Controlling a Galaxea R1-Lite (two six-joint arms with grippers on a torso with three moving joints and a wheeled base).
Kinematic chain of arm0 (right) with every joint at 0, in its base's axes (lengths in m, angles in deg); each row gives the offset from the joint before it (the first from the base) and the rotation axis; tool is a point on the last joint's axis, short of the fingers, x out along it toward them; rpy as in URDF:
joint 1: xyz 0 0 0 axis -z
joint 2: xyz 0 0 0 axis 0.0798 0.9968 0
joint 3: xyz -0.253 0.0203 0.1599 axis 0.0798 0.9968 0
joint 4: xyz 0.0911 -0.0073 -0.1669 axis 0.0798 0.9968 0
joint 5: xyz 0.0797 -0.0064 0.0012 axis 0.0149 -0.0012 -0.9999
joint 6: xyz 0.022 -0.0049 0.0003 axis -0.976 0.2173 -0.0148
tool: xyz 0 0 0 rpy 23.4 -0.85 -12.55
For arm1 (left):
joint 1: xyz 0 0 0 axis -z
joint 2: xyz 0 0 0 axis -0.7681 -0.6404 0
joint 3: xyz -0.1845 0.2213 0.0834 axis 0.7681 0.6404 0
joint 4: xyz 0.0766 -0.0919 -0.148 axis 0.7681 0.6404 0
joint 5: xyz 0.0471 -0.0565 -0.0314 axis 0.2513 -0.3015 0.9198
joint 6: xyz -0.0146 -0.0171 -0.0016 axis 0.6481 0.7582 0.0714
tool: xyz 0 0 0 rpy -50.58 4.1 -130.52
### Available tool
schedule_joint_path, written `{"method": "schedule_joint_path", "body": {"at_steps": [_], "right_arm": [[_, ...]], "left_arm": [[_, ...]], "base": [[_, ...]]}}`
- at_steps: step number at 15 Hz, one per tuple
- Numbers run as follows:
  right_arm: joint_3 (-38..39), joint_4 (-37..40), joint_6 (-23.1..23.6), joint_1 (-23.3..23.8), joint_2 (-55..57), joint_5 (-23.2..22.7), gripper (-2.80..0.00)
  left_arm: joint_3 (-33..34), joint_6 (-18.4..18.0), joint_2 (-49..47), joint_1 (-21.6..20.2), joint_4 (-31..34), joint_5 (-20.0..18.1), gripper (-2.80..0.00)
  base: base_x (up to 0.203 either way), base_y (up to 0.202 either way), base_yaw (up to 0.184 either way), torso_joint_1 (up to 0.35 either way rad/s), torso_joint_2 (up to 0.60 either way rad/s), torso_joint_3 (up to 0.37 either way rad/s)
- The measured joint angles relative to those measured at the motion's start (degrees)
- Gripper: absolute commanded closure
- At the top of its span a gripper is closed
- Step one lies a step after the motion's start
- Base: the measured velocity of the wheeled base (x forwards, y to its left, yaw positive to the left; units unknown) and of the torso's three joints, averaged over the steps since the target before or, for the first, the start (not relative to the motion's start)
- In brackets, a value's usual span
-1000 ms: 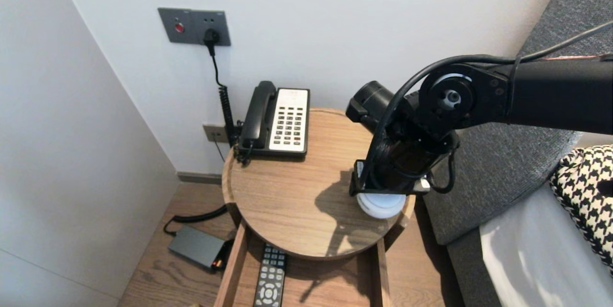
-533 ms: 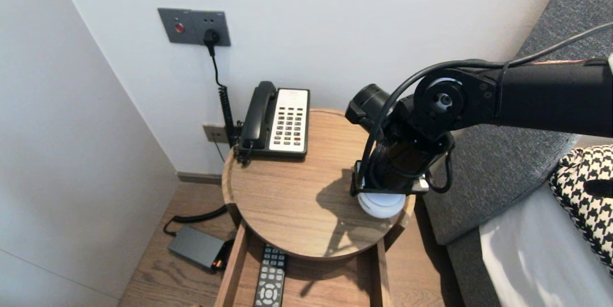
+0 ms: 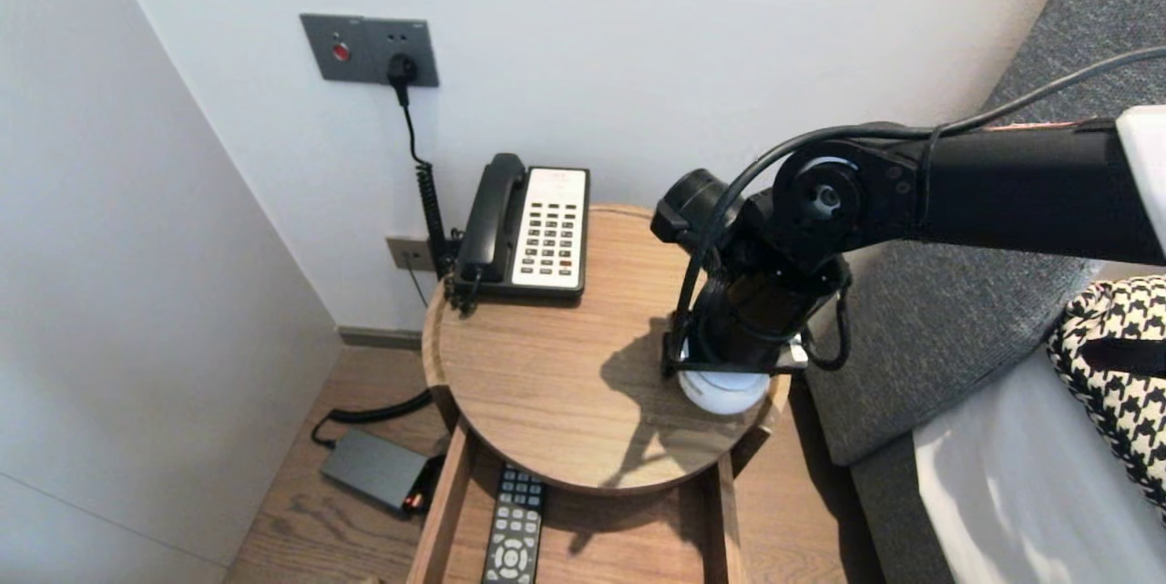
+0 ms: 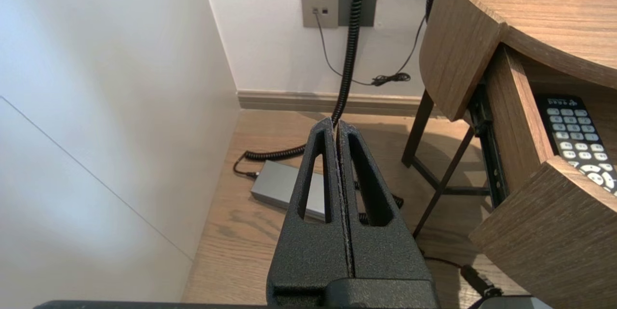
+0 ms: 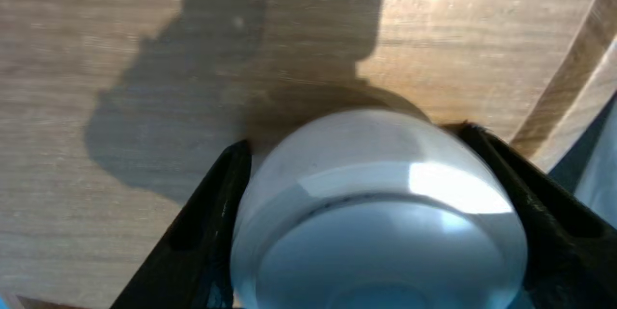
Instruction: Take the remote control out of the drawer one by one and place them on the table
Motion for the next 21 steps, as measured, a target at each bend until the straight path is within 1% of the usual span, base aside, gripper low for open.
{"method": "schedule_joint_path", "body": {"at_steps": [7, 13, 14, 15, 17, 19, 21], "right_arm": [[-1.2, -0.23, -0.45, 0.55, -1.25, 0.0, -2.8], [-3.29, -0.48, -0.59, 2.4, -8.65, -0.44, -2.8], [-3.38, -0.56, -0.56, 2.45, -10.23, -0.69, 0.0], [-3.47, -0.55, -0.52, 2.45, -11.67, -1.12, 0.0], [-3.56, -0.17, -0.54, 1.96, -15.22, -3.68, 0.0], [-3.6, 0.81, -0.69, 0.3, -18.36, -8.43, 0.0], [-3.39, 2.56, -1.0, -1.44, -20.01, -11.75, 0.0]], "left_arm": [[0.0, 0.0, 0.0, 0.0, 0.0, 0.01, 0.0], [0.0, 0.0, 0.0, 0.0, 0.0, 0.01, 0.0], [0.0, 0.0, 0.0, 0.0, 0.0, 0.01, 0.0], [0.0, 0.0, 0.0, 0.02, 0.0, 0.01, 0.0], [0.0, 0.0, 0.0, 0.05, 0.0, 0.01, 0.0], [0.0, -0.01, 0.0, 0.0, 0.02, 0.01, 0.0], [0.0, -0.01, 0.0, 0.05, 0.0, 0.04, 0.0]], "base": [[0.0, 0.0, 0.0, 0.0, 0.0, 0.0], [0.0, 0.0, 0.0, 0.0, 0.0, 0.0], [0.0, 0.0, 0.0, 0.0, 0.0, 0.0], [0.0, 0.0, 0.0, 0.0, 0.0, 0.0], [0.0, 0.0, 0.0, 0.0, 0.0, 0.0], [0.0, 0.0, 0.0, 0.0, 0.0, 0.0], [0.0, 0.0, 0.0, 0.0, 0.0, 0.0]]}}
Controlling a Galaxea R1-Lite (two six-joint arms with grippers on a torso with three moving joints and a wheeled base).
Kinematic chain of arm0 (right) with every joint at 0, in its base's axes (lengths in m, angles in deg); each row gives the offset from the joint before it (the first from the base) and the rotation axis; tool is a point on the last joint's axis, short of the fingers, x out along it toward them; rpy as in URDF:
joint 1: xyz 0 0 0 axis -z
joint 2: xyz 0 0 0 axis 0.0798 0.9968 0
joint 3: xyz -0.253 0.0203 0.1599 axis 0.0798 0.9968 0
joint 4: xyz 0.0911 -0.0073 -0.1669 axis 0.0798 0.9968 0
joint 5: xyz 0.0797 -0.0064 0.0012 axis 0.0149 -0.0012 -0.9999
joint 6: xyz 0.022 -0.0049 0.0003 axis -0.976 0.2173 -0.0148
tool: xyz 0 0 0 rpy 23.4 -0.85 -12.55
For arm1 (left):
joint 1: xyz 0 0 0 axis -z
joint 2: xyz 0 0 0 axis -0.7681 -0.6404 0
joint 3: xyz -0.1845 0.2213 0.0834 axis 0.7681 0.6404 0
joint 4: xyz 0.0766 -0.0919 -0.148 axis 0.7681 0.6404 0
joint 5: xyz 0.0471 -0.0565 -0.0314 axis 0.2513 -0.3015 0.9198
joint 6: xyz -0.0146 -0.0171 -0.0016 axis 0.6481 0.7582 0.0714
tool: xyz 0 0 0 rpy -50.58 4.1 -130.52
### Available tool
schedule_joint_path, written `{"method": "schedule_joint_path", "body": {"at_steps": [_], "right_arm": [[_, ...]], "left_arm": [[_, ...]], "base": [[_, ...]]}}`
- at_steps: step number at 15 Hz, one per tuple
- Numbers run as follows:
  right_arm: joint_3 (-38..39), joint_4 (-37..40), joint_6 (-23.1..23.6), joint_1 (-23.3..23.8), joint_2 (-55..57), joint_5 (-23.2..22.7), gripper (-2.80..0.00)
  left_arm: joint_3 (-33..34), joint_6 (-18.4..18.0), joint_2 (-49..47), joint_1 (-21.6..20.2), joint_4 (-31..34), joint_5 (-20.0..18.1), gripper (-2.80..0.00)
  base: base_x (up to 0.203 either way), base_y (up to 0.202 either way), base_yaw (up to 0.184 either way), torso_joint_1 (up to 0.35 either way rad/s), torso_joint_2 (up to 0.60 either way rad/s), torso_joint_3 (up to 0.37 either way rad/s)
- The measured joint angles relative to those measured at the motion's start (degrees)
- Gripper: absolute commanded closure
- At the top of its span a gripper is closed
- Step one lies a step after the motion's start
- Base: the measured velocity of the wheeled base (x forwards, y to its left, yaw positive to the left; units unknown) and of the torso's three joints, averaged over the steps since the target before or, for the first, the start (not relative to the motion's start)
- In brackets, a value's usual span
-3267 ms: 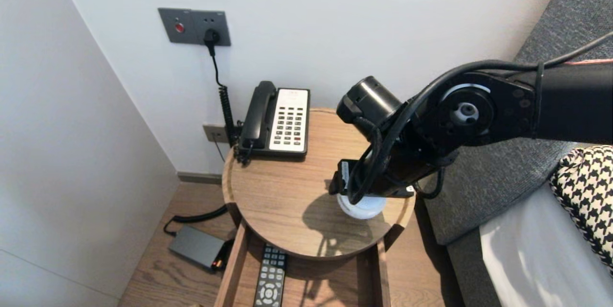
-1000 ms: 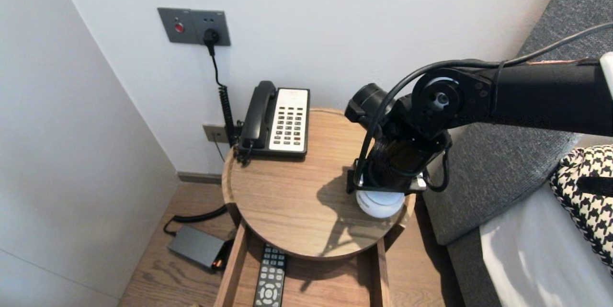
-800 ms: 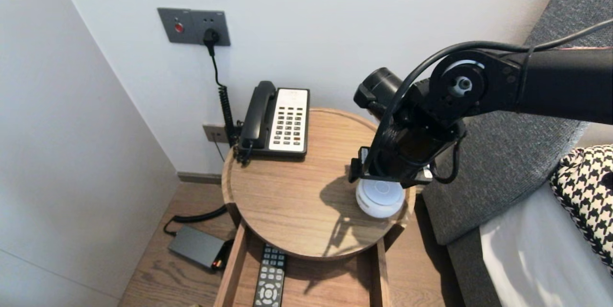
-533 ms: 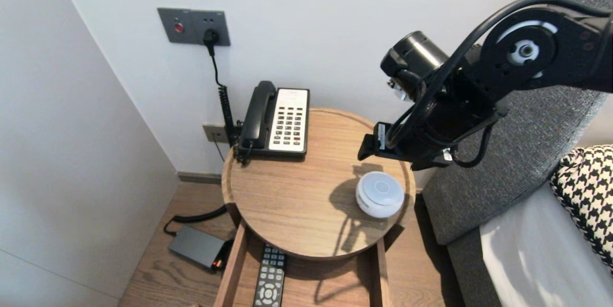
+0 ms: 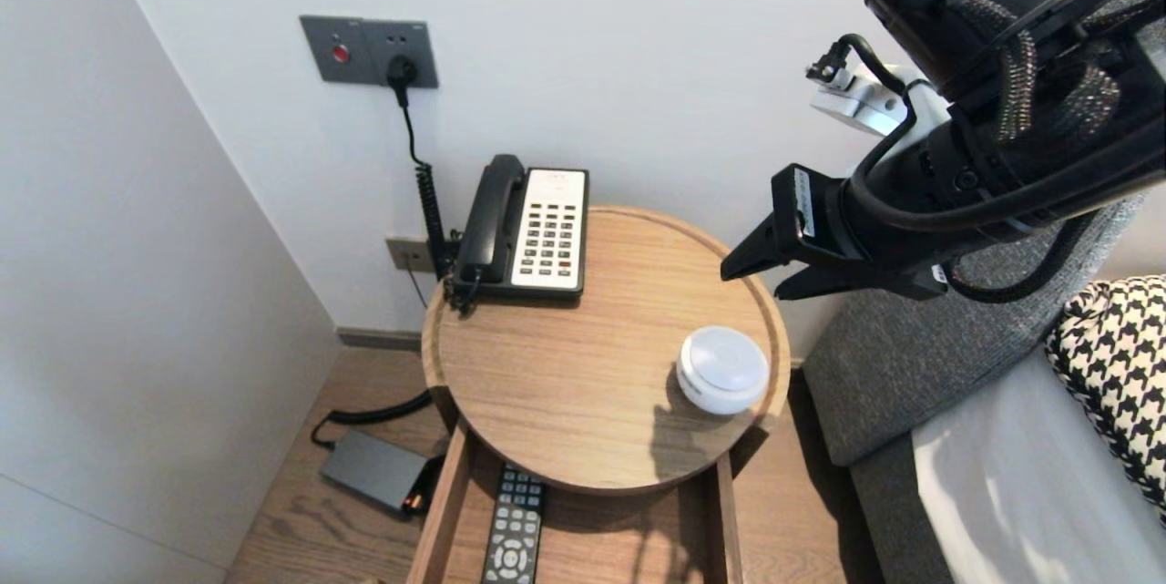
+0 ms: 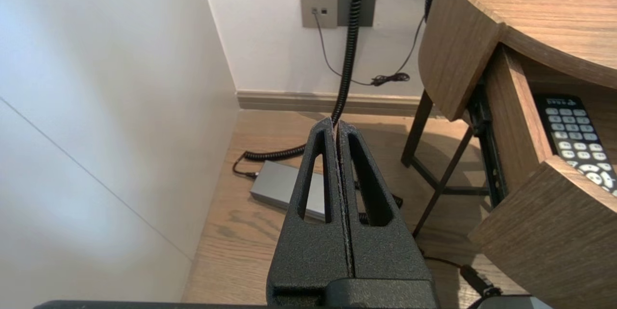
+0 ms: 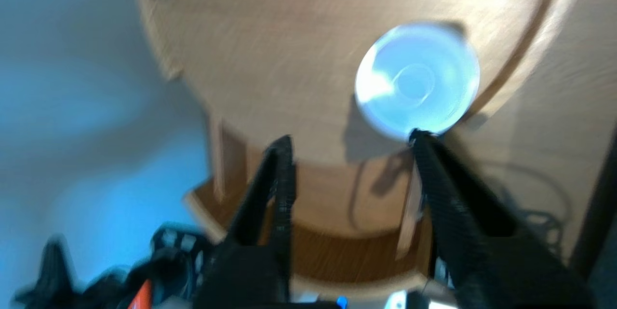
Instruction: Take the remote control out of the drawer one by one and place them on the table
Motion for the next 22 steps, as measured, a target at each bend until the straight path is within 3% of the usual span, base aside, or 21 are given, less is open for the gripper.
{"method": "schedule_joint_path", "body": {"at_steps": [5, 12, 19, 22], "right_arm": [[3.83, 1.11, -1.13, -6.0, -1.49, -4.86, 0.0], [11.79, 0.16, -1.43, -12.94, -0.45, -6.55, 0.0], [13.74, -6.48, -6.75, -21.39, 7.93, -5.17, 0.0], [11.25, -6.58, -9.27, -24.5, 13.02, -0.13, 0.0]], "left_arm": [[0.0, 0.02, 0.0, -0.05, 0.0, -0.02, 0.0], [0.0, 0.01, 0.0, -0.05, 0.0, -0.02, 0.0], [0.0, 0.01, 0.0, -0.07, 0.0, -0.04, 0.0], [0.0, 0.01, 0.0, 0.0, 0.0, -0.02, 0.0]], "base": [[0.0, 0.0, 0.0, 0.0, 0.0, 0.0], [0.0, 0.0, 0.0, 0.0, 0.0, 0.0], [0.0, 0.0, 0.0, 0.0, 0.0, 0.0], [0.0, 0.0, 0.0, 0.0, 0.0, 0.0]]}}
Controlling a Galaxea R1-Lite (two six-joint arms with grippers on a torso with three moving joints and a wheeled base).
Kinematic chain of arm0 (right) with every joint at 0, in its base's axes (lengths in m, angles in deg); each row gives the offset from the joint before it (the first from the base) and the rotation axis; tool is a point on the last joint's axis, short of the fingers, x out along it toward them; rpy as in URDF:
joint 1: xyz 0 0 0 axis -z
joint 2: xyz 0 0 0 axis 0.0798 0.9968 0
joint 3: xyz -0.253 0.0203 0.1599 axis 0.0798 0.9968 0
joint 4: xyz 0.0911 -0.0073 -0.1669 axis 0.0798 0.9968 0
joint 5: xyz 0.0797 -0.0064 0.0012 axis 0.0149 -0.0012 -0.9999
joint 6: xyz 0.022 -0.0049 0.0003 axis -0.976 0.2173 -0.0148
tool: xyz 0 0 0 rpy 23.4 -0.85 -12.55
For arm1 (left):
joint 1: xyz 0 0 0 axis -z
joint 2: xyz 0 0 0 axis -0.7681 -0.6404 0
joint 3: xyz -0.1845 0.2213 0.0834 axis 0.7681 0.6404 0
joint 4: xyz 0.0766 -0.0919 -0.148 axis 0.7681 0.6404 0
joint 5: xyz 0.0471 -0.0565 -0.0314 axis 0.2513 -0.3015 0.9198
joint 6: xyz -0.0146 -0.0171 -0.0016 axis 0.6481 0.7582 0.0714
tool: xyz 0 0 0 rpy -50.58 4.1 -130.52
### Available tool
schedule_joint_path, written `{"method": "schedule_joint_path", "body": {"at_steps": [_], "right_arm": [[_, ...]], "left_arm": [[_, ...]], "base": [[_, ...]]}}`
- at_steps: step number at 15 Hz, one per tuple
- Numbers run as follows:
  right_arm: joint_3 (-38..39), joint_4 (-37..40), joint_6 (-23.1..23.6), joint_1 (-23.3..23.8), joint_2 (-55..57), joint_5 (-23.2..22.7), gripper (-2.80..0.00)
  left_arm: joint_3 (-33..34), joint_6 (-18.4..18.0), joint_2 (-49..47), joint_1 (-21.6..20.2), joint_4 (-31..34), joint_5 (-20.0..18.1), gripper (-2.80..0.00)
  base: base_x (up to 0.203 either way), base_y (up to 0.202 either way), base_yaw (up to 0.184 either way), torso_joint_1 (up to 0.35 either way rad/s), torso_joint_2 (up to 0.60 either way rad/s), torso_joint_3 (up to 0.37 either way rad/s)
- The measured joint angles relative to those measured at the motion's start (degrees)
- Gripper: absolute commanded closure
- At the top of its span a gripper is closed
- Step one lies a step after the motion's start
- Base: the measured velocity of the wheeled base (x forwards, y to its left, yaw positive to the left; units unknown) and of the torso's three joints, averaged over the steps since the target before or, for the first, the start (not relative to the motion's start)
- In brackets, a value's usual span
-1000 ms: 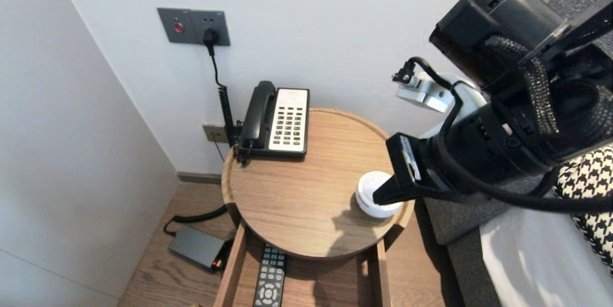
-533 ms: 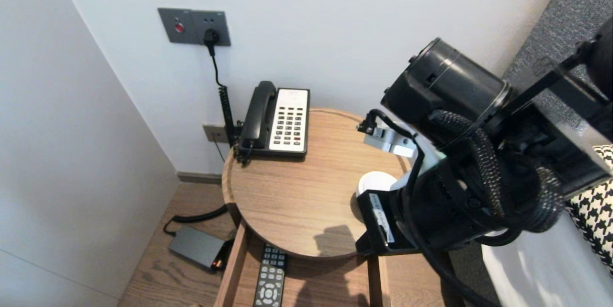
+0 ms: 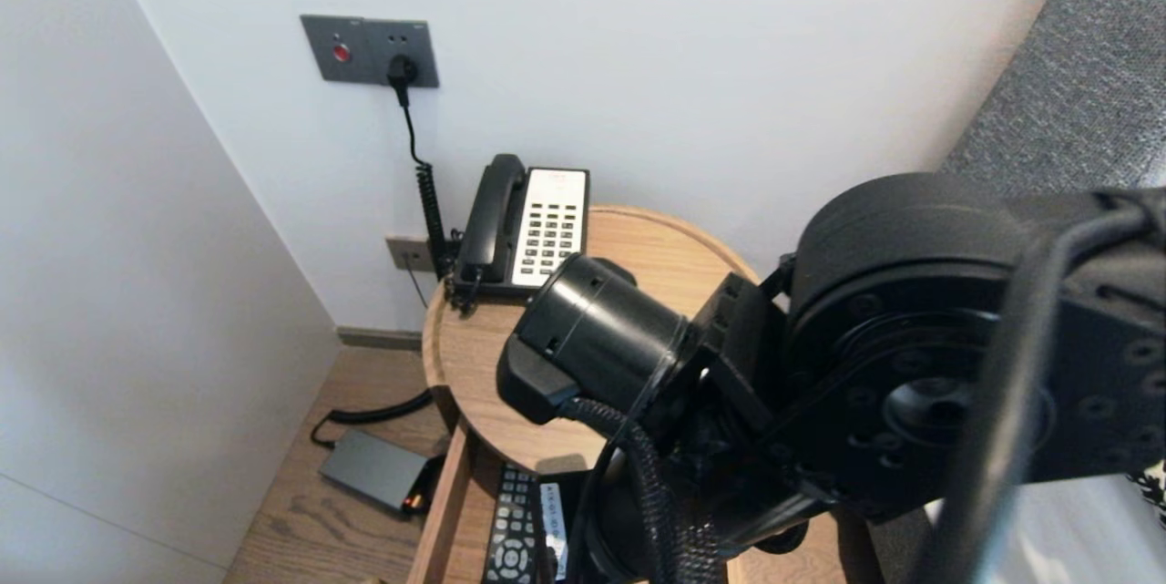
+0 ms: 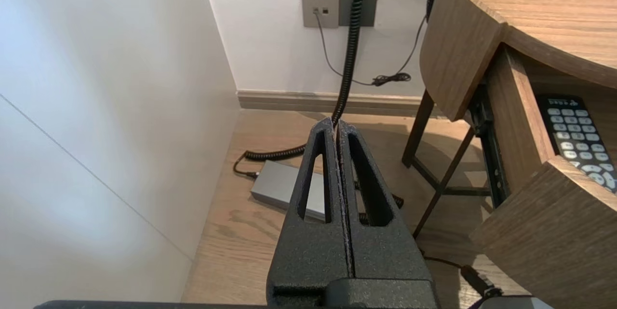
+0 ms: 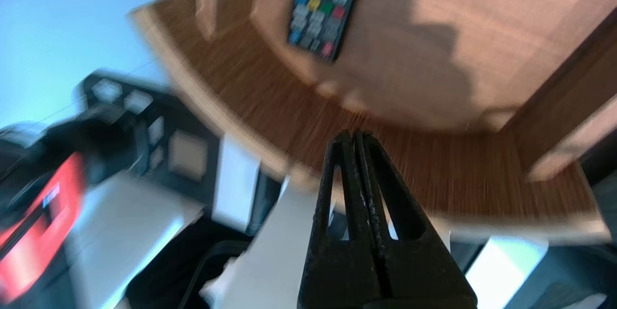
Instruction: Take the remote control out of the drawer one by one and place them on the table
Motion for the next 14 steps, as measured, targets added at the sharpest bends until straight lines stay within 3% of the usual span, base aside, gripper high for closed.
{"method": "schedule_joint_path", "body": {"at_steps": [8, 11, 12, 14], "right_arm": [[-10.61, 1.02, -2.94, -3.33, 12.71, 11.4, 0.0], [-11.53, 0.68, -3.99, -3.96, 15.75, 13.13, 0.0], [-11.62, 0.51, -4.15, -4.16, 16.55, 13.67, -2.8], [-11.84, -0.75, -3.98, -4.22, 17.62, 14.05, -2.8]], "left_arm": [[0.0, 0.0, 0.0, -0.02, 0.0, 0.02, 0.0], [0.0, 0.0, 0.0, 0.0, 0.0, 0.0, 0.0], [0.0, 0.02, 0.0, -0.02, 0.02, 0.0, 0.0], [0.0, 0.0, 0.0, -0.02, 0.0, 0.0, 0.0]], "base": [[0.0, 0.0, 0.0, 0.0, 0.0, 0.0], [0.0, 0.0, 0.0, 0.0, 0.0, 0.0], [0.0, 0.0, 0.0, 0.0, 0.0, 0.0], [0.0, 0.0, 0.0, 0.0, 0.0, 0.0]]}}
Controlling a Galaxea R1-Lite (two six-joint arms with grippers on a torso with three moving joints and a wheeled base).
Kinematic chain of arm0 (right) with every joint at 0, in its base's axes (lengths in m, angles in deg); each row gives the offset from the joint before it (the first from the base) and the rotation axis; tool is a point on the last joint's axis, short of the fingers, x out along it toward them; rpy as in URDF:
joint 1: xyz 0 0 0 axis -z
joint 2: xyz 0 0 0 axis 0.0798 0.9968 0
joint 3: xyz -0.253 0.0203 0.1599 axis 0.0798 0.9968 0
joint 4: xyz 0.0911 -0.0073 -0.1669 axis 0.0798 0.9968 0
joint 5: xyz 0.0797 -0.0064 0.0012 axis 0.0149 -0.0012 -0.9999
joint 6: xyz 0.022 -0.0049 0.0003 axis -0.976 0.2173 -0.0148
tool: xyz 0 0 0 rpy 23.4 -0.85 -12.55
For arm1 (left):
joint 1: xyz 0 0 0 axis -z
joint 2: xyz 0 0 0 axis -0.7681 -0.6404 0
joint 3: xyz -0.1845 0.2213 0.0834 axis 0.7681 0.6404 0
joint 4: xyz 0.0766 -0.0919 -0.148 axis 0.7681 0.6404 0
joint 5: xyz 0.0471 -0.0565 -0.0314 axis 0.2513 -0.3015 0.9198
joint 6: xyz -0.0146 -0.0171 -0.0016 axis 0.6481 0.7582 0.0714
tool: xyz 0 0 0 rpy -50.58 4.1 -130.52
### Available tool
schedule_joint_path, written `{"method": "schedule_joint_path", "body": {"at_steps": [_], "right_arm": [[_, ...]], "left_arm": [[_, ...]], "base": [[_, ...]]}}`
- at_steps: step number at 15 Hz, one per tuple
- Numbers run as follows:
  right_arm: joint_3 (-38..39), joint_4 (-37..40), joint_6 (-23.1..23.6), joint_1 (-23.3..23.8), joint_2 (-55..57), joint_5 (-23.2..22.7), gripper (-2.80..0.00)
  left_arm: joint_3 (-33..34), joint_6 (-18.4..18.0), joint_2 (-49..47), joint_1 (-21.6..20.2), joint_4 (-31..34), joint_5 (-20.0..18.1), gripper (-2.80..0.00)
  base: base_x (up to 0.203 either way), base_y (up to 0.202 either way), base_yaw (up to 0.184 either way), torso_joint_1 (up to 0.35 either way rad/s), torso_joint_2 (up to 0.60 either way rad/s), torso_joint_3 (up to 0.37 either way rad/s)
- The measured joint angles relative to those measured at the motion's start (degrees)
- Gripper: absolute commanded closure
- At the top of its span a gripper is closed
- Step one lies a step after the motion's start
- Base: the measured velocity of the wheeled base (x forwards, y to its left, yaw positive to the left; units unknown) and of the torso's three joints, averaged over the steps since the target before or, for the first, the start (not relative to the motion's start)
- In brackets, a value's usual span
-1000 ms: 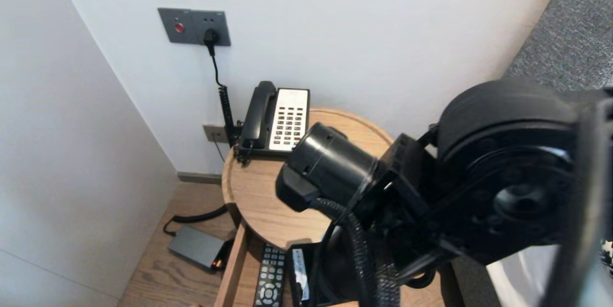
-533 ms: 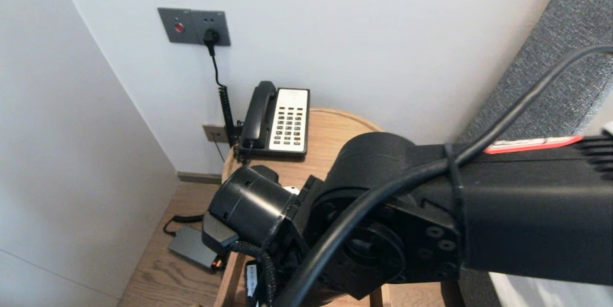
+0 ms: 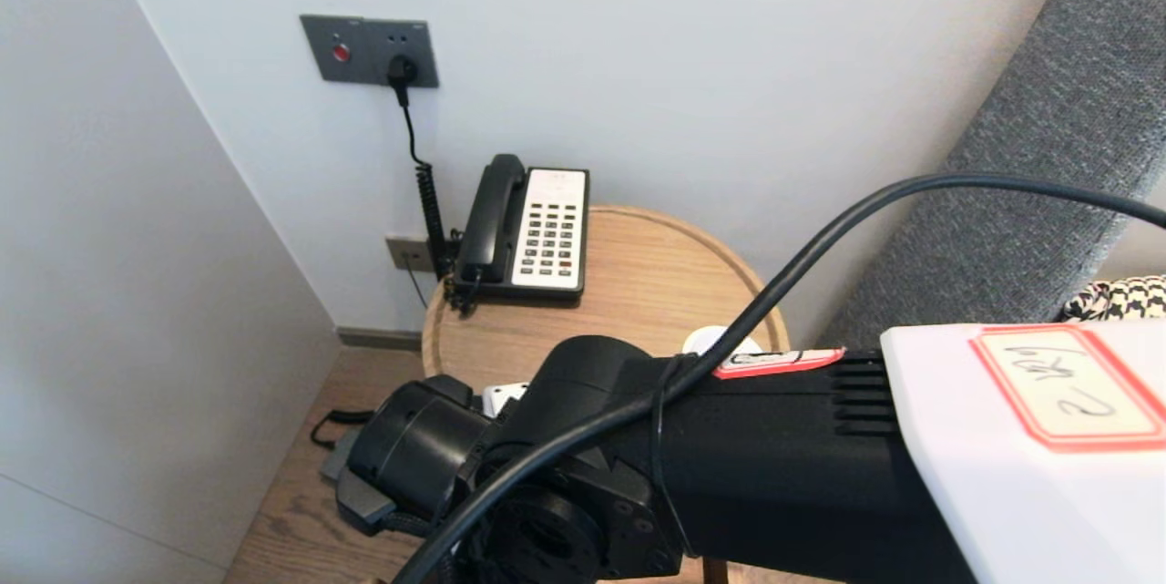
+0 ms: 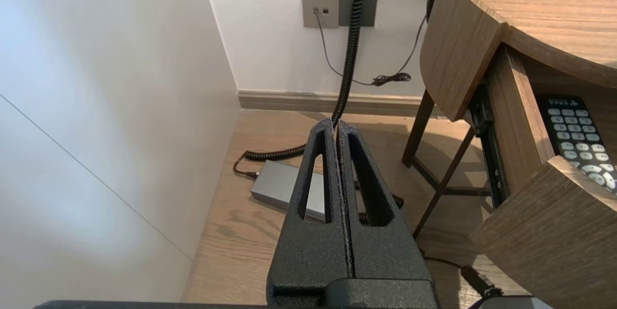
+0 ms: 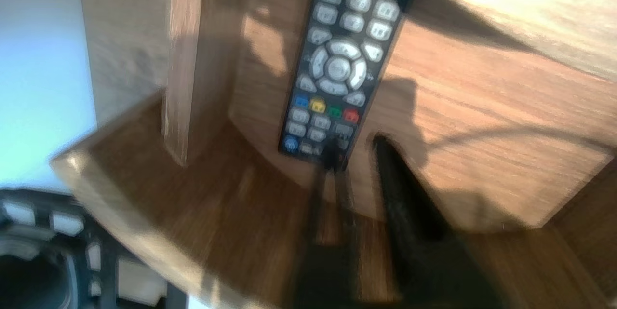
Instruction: Take the remote control out of the drawer one by one and place them on the table
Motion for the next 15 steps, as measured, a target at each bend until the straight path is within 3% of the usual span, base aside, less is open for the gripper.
{"method": "schedule_joint_path", "body": {"at_steps": [5, 15], "right_arm": [[-0.15, -2.36, -0.04, -0.52, 2.04, 1.28, -2.8], [-0.15, -4.91, 2.24, -2.28, 6.97, 11.11, -2.8]], "left_arm": [[0.0, 0.01, 0.0, 0.02, 0.0, 0.01, 0.0], [0.0, 0.02, 0.0, 0.02, 0.0, 0.0, 0.0]], "base": [[0.0, 0.0, 0.0, 0.0, 0.0, 0.0], [0.0, 0.0, 0.0, 0.0, 0.0, 0.0]]}}
